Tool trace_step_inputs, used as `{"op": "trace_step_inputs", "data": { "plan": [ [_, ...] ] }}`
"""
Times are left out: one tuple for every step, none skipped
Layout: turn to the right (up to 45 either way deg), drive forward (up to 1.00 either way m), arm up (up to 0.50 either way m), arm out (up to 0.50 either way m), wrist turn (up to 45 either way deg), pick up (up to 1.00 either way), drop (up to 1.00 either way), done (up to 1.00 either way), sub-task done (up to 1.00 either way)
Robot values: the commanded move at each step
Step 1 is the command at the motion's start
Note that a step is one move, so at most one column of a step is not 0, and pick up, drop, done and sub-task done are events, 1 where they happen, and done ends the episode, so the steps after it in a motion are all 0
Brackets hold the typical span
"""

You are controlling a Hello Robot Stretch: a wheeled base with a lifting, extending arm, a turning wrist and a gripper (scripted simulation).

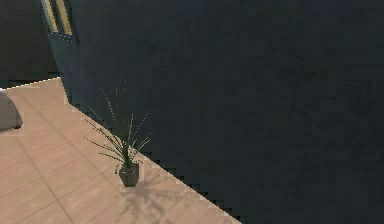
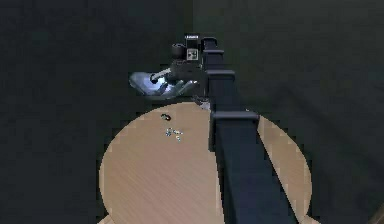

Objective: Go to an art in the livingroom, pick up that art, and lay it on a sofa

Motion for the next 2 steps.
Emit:
{"op": "trace_step_inputs", "data": {
  "plan": [
    [0.0, 0.00, 0.00, 0.00, -45.0, 0.00, 0.00, 0.00, 0.00],
    [0.0, 0.00, 0.00, 0.00, -45.0, 0.00, 0.00, 0.00, 0.00]
  ]
}}
